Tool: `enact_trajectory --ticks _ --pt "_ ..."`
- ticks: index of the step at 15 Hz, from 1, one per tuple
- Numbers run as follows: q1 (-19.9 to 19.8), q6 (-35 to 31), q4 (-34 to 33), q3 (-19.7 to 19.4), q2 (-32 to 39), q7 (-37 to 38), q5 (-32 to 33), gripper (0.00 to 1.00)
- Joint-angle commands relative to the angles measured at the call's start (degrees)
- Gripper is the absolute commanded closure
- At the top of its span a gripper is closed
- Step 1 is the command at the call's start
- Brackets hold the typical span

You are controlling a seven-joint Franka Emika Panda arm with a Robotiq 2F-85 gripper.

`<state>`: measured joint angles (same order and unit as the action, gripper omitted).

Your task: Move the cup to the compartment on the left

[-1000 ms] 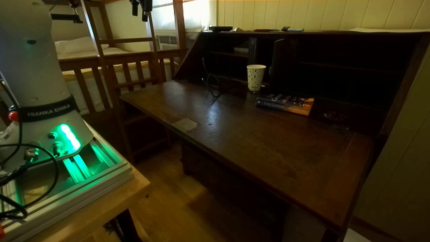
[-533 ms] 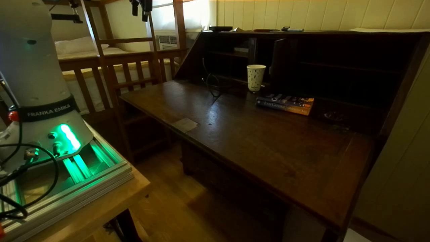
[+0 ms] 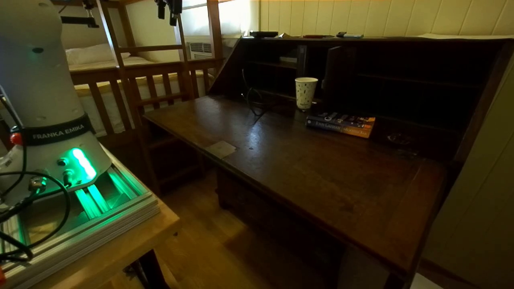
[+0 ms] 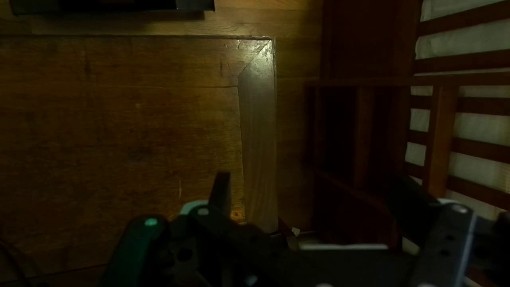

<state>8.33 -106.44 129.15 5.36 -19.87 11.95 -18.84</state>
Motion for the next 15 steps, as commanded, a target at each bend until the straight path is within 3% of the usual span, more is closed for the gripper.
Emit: enact_trajectory --ticks 1,5,10,15 --pt "-0.8 0.2 -0.1 0.7 0.0 -0.2 -0.2 0.00" --pt "-4.4 -1.3 -4.1 -1.5 1.8 -3.8 6.8 0.00" --pt "-8.1 1.4 -15.8 -4.9 9.4 -12.1 16.8 0.00" --pt "-9.3 -2.8 -26.8 -6.0 17.8 -14.0 21.7 0.00"
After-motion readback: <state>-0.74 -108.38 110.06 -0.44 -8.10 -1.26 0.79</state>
